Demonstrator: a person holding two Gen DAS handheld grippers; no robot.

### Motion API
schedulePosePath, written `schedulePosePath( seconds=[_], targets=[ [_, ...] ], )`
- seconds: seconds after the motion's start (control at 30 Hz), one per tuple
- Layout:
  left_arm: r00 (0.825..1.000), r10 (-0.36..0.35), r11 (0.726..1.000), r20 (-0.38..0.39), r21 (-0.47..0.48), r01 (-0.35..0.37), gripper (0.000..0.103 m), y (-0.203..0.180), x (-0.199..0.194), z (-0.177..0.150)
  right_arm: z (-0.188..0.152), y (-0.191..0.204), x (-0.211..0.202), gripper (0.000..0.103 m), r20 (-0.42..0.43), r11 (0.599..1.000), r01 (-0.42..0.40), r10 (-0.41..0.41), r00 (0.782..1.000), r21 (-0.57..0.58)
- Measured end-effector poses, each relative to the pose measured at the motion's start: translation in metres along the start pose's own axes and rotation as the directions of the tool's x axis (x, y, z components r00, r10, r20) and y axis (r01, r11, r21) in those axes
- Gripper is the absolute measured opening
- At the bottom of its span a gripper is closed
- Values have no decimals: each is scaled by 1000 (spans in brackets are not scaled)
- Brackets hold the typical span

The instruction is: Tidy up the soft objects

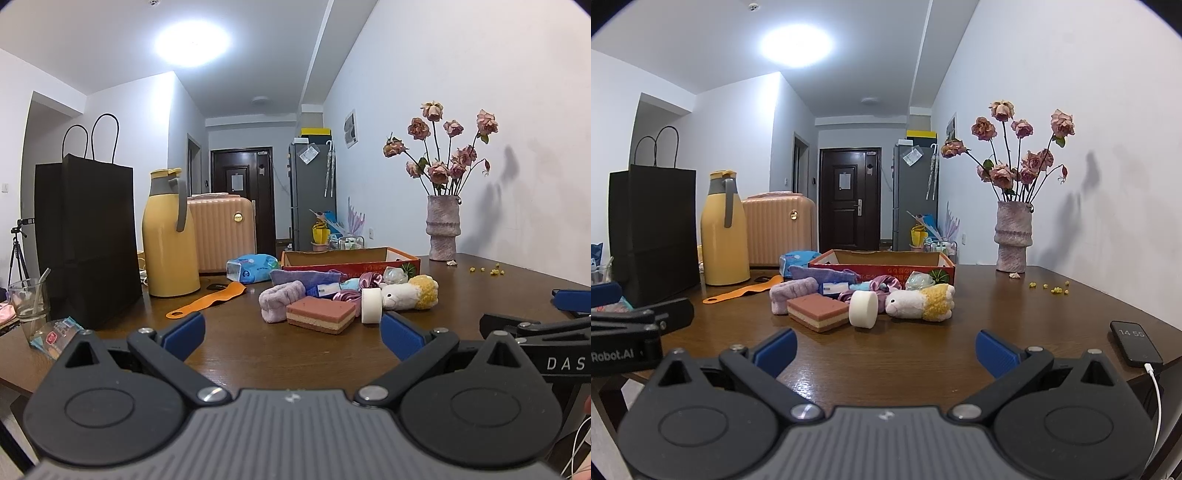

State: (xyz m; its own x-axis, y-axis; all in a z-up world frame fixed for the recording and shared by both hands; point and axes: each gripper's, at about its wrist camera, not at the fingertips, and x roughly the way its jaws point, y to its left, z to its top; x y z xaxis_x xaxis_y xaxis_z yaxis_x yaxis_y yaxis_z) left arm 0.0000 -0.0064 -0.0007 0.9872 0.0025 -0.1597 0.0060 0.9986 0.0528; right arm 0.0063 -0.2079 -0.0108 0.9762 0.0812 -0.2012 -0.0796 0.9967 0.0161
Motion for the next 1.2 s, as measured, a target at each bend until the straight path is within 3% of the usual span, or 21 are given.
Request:
schedulePosePath(
  seconds=[1.2],
  targets=[
    [999, 12, 1000, -29, -12, -12, 103, 2, 5, -1, 0, 1, 2, 103, 2, 1000, -8, 8, 1000, 10]
  ],
)
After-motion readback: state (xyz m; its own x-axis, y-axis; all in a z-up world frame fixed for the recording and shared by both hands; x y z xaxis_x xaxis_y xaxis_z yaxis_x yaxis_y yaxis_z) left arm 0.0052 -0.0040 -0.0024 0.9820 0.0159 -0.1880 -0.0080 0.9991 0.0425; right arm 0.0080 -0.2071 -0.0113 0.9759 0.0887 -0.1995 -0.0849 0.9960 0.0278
